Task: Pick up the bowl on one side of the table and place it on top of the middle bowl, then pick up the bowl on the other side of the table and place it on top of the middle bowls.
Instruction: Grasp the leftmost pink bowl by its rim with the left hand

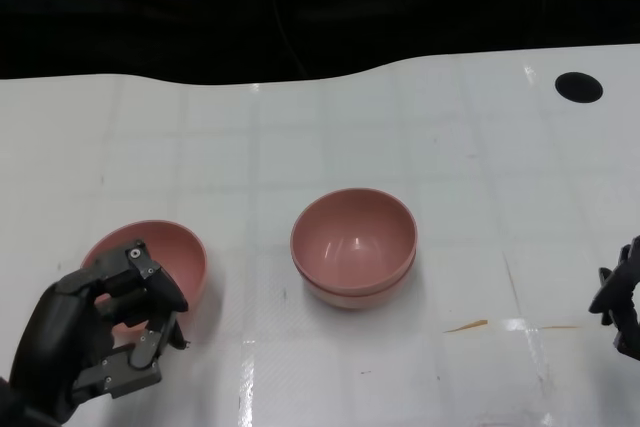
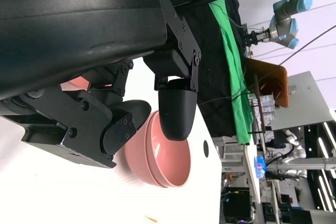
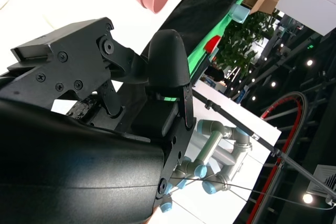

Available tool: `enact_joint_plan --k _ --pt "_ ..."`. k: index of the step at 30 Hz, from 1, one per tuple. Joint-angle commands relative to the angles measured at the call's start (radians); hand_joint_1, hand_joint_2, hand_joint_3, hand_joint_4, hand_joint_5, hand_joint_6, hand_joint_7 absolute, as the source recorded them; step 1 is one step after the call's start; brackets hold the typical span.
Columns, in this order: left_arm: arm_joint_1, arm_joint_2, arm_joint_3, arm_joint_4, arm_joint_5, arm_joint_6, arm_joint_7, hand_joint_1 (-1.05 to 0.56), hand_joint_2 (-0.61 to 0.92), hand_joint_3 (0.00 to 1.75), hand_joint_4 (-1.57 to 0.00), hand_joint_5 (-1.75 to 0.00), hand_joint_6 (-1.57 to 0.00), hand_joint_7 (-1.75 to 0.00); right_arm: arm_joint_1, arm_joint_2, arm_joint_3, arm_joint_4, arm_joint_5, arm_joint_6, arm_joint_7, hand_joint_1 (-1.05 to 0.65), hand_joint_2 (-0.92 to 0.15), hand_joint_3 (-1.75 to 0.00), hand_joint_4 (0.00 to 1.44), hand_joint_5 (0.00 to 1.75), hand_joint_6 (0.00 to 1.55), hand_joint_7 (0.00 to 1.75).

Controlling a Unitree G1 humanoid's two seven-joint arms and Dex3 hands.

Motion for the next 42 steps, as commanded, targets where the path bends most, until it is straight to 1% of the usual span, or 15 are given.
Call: enact_joint_plan --k 1,7,8,11,18,20,24,26,28,30,32,34,35,36,42 --pt "0.027 0.018 0.000 -0.052 0.063 -0.022 0.070 0.00 0.68 1.01 -0.63 -1.69 -0.67 -1.42 0.009 0.000 -0.019 -0.014 -0.016 0.006 -0.017 -0.04 -0.58 -1.11 0.89 1.72 0.82 1.54" --pt "0.041 0.023 -0.014 -0.081 0.095 -0.020 0.122 0.01 0.68 0.99 -0.60 -1.70 -0.65 -1.45 0.010 0.000 -0.020 -0.015 -0.033 0.006 -0.029 -0.05 -0.57 -1.12 0.88 1.72 0.82 1.53" --pt "0.046 0.024 -0.012 -0.096 0.147 -0.042 0.161 0.01 0.67 0.98 -0.60 -1.67 -0.64 -1.43 0.012 0.001 -0.019 -0.018 -0.033 0.008 -0.029 -0.05 -0.57 -1.12 0.87 1.72 0.82 1.52" --pt "0.069 0.021 -0.010 -0.170 0.256 -0.050 0.252 0.00 0.61 0.92 -0.56 -1.48 -0.62 -1.26 0.014 0.001 -0.018 -0.022 -0.044 0.005 -0.035 -0.04 -0.57 -1.12 0.87 1.70 0.81 1.50" --pt "0.093 0.047 -0.020 -0.258 0.343 -0.023 0.313 -0.05 0.56 0.85 -0.51 -1.37 -0.64 -1.09 0.011 -0.003 -0.015 -0.015 -0.052 -0.001 -0.039 -0.04 -0.55 -1.15 0.87 1.69 0.81 1.48" --pt "0.104 0.055 -0.022 -0.293 0.366 0.001 0.324 -0.08 0.57 0.79 -0.50 -1.33 -0.64 -1.03 0.010 -0.002 -0.016 -0.015 -0.056 -0.002 -0.042 -0.05 -0.55 -1.16 0.87 1.69 0.81 1.48" --pt "0.120 0.091 -0.022 -0.364 0.427 0.031 0.324 -0.20 0.64 0.50 -0.48 -1.23 -0.64 -0.88 0.013 -0.002 -0.014 -0.021 -0.054 0.006 -0.040 -0.05 -0.54 -1.18 0.86 1.69 0.81 1.47" --pt "0.128 0.121 -0.023 -0.414 0.480 0.060 0.316 -0.28 0.74 0.29 -0.49 -1.14 -0.65 -0.78 0.016 -0.002 -0.013 -0.025 -0.054 0.013 -0.040 -0.04 -0.53 -1.18 0.86 1.69 0.81 1.47" --pt "0.134 0.156 -0.024 -0.468 0.550 0.095 0.309 -0.36 0.82 0.10 -0.53 -0.98 -0.71 -0.58 0.014 -0.001 -0.013 -0.023 -0.056 0.009 -0.041 -0.04 -0.53 -1.18 0.86 1.69 0.82 1.47" --pt "0.138 0.195 -0.028 -0.519 0.648 0.133 0.305 -0.48 0.86 0.02 -0.61 -0.72 -0.82 -0.28 0.013 0.000 -0.013 -0.022 -0.058 0.006 -0.042 -0.05 -0.53 -1.19 0.86 1.69 0.81 1.47" --pt "0.141 0.222 -0.035 -0.554 0.724 0.163 0.305 -0.60 0.90 0.01 -0.72 -0.40 -0.87 -0.09 0.013 0.000 -0.012 -0.021 -0.057 0.007 -0.041 -0.04 -0.53 -1.19 0.86 1.69 0.81 1.47" --pt "0.140 0.249 -0.046 -0.581 0.792 0.195 0.295 -0.63 0.91 0.00 -0.76 -0.32 -0.89 -0.04 0.016 0.002 -0.013 -0.026 -0.063 0.011 -0.045 -0.04 -0.53 -1.19 0.86 1.69 0.81 1.47" --pt "0.137 0.267 -0.052 -0.596 0.837 0.212 0.286 -0.71 0.91 0.00 -0.74 -0.21 -0.85 -0.02 0.018 0.004 -0.014 -0.030 -0.069 0.014 -0.049 -0.04 -0.53 -1.19 0.86 1.69 0.81 1.47" --pt "0.136 0.280 -0.058 -0.608 0.868 0.226 0.281 -0.74 0.91 0.00 -0.74 -0.16 -0.84 -0.01 0.020 0.004 -0.015 -0.034 -0.074 0.017 -0.053 -0.04 -0.53 -1.19 0.86 1.69 0.81 1.47" --pt "0.115 0.339 -0.108 -0.651 0.980 0.307 0.202 -0.79 0.88 0.00 -0.71 -0.05 -0.73 0.00 0.019 0.006 -0.016 -0.023 -0.089 -0.005 -0.068 -0.05 -0.56 -1.12 0.86 1.69 0.80 1.48"
